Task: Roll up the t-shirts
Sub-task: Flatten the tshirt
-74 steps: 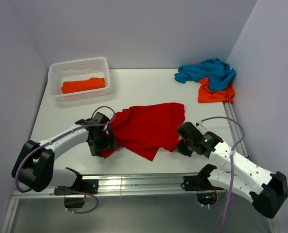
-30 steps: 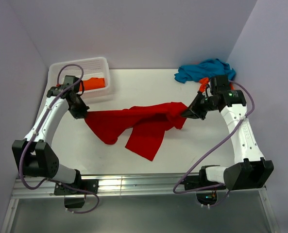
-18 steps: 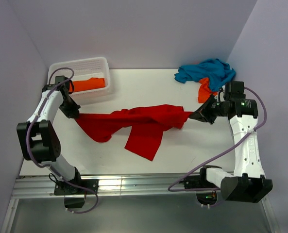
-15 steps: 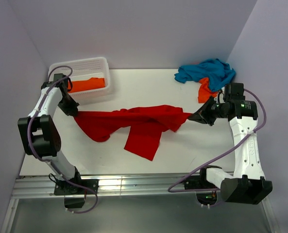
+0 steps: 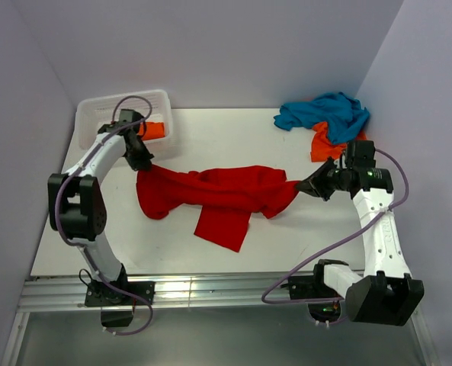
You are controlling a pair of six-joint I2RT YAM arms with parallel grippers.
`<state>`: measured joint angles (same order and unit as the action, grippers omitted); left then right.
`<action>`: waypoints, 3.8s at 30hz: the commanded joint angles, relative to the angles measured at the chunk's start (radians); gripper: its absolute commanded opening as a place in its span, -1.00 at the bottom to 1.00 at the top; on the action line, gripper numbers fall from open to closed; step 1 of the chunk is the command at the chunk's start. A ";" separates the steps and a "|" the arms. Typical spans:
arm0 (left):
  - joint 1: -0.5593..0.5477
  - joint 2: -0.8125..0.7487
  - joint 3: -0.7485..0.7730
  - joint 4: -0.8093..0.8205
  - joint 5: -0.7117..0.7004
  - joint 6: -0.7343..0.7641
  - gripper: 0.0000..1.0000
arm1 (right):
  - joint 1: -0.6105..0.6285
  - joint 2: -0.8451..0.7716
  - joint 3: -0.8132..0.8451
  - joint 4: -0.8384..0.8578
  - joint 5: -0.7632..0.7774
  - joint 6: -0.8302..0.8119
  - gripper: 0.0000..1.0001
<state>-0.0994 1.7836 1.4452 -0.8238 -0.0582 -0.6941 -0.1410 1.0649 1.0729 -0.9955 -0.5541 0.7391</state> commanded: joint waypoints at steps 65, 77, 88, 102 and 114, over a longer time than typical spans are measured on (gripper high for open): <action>0.047 -1.073 0.127 0.153 -0.003 -0.071 -0.99 | 0.126 -0.278 0.614 0.785 -0.061 0.192 -1.00; 0.047 -1.072 0.328 0.150 -0.101 -0.050 -0.99 | 0.127 -0.212 1.001 0.676 0.091 0.106 -1.00; 0.043 -0.853 0.492 0.120 -0.106 -0.071 -0.99 | 0.127 -0.020 1.022 0.747 0.037 0.264 -1.00; 0.000 -0.918 0.455 0.100 -0.049 -0.127 -0.99 | 0.127 -0.081 0.964 0.816 -0.019 0.388 -1.00; 0.003 -1.230 0.432 -0.100 -0.055 -0.160 -0.99 | 0.124 -0.393 0.993 0.589 -0.043 0.427 -1.00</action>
<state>-0.0971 0.5621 1.8717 -0.8677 -0.1055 -0.8371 -0.0109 0.6796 2.0434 -0.3706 -0.5896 1.1450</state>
